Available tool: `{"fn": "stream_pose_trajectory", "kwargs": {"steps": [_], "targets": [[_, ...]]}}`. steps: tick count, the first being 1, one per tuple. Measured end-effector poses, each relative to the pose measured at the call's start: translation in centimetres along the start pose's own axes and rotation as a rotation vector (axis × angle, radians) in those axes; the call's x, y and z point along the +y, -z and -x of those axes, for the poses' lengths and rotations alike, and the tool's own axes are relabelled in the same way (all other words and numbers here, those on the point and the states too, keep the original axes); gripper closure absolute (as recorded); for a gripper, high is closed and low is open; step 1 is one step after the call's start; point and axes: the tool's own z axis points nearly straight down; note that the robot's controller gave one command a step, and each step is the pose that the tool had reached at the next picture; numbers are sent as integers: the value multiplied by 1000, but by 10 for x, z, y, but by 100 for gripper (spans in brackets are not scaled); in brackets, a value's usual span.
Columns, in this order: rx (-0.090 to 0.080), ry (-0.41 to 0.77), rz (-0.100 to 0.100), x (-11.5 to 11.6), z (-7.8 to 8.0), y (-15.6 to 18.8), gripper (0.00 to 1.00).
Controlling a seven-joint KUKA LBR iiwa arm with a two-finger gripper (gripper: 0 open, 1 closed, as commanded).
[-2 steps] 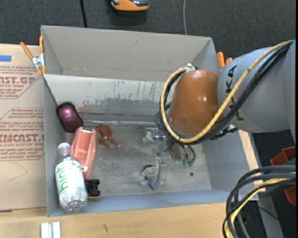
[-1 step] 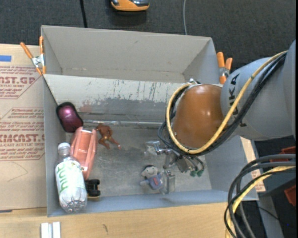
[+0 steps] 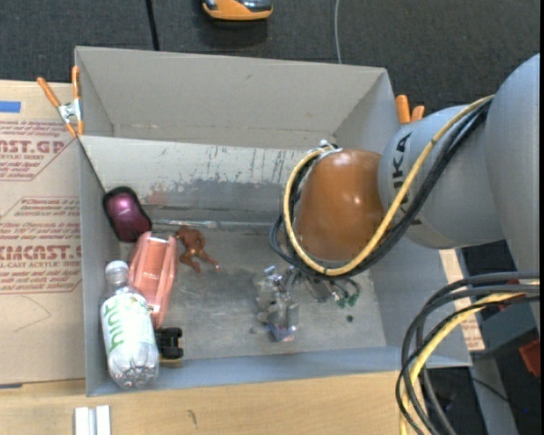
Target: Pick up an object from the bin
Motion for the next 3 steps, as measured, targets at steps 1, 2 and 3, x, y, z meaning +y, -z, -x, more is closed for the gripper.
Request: {"fn": "stream_pose_trajectory", "kwargs": {"steps": [1,2,3], "targets": [[0,0,0,0,0,0,100],[0,-1,0,0,0,1,100],[6,-48,1,-6,-3,63,100]]}}
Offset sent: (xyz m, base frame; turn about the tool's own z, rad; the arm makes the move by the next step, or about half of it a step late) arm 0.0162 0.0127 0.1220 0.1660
